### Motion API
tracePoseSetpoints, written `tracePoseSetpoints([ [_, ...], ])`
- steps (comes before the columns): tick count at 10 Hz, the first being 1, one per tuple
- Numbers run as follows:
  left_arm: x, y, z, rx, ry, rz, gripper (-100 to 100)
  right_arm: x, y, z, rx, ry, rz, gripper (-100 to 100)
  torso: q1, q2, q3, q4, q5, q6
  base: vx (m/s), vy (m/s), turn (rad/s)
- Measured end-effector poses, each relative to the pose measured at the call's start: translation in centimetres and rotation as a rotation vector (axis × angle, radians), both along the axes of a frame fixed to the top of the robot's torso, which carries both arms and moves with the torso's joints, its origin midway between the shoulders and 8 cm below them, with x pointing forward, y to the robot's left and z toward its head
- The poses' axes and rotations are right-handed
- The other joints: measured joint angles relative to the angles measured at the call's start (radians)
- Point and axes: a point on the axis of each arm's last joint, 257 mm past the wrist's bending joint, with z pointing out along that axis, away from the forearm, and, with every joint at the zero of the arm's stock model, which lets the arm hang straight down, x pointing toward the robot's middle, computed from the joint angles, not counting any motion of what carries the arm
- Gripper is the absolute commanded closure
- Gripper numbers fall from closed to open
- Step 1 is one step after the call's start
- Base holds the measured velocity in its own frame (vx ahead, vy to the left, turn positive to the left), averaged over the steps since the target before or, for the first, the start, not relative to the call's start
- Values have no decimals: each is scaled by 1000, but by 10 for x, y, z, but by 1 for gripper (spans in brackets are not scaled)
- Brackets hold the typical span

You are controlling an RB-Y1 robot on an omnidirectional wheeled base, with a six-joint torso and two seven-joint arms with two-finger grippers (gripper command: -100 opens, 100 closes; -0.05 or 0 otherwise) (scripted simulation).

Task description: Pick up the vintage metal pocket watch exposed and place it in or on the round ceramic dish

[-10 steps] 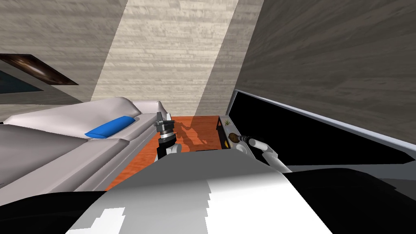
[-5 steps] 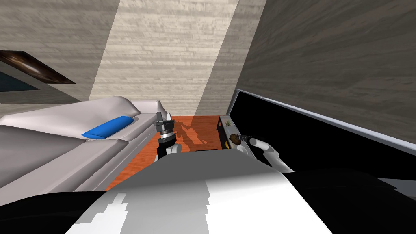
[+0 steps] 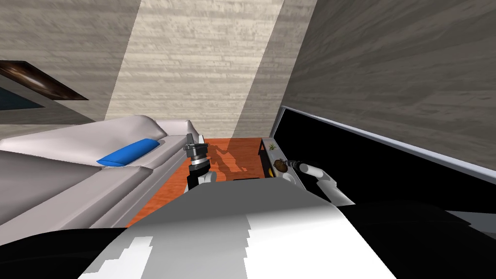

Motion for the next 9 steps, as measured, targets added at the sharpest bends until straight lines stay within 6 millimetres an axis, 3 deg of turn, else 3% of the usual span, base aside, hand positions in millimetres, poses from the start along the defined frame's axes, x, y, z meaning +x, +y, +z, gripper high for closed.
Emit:
tracePoseSetpoints([
  [4, 0, 0, 0, 0, 0, 0, 0, 5, -8, 35, 0, 0, 8, -100, 1, 0, 0, 0, 0, 0, -1, 30, -19],
  [5, 0, 0, 0, 0, 0, 0, 0, 5, -8, 36, 2, 2, 8, 0, -1, 0, 0, 0, 0, 0, 0, 0, 0],
  [9, 0, 0, 0, 0, 0, 0, 0, 5, -8, 35, 1, 1, 8, 0, -2, 0, 0, 0, -1, 0, 0, 0, 0],
])
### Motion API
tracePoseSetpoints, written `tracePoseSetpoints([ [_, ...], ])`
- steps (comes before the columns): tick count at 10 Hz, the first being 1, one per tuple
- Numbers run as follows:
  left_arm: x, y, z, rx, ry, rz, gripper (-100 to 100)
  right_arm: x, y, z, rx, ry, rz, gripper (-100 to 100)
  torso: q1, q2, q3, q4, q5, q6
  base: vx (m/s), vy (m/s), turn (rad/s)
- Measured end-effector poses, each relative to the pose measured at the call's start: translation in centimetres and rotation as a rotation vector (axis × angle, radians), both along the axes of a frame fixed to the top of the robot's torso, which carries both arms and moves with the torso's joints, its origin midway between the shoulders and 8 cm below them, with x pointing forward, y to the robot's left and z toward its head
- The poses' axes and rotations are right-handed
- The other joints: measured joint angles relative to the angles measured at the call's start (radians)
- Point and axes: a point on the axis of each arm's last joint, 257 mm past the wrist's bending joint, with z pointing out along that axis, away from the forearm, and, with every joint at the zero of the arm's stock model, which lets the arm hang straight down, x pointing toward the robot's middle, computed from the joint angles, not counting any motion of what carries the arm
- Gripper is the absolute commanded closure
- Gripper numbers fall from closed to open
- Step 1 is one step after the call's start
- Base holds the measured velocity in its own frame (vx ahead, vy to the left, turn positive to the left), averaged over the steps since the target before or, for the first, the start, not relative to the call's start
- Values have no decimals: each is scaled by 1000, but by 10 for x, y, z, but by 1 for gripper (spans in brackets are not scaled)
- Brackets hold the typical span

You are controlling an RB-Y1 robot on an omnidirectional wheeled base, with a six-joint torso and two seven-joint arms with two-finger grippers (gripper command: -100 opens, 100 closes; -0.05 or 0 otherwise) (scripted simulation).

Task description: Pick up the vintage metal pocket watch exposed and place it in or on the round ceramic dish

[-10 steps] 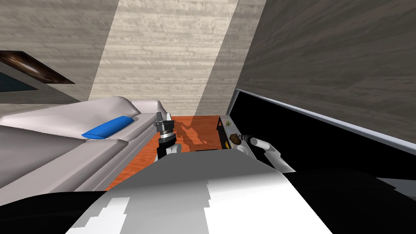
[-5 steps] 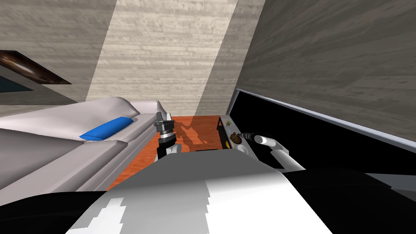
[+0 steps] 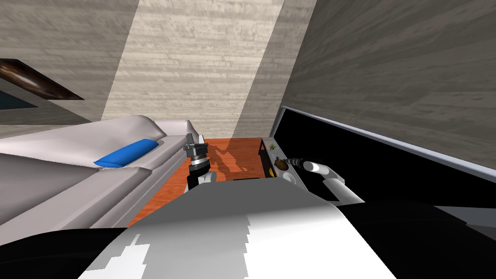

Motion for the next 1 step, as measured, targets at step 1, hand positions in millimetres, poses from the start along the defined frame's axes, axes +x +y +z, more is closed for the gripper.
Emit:
tracePoseSetpoints([
  [1, 0, 0, 0, 0, 0, 0, 0, 0, 0, 0, 0, 0, 0, 0, 0, 0, 0, 0, 0, 0, 0, 0, 0],
])
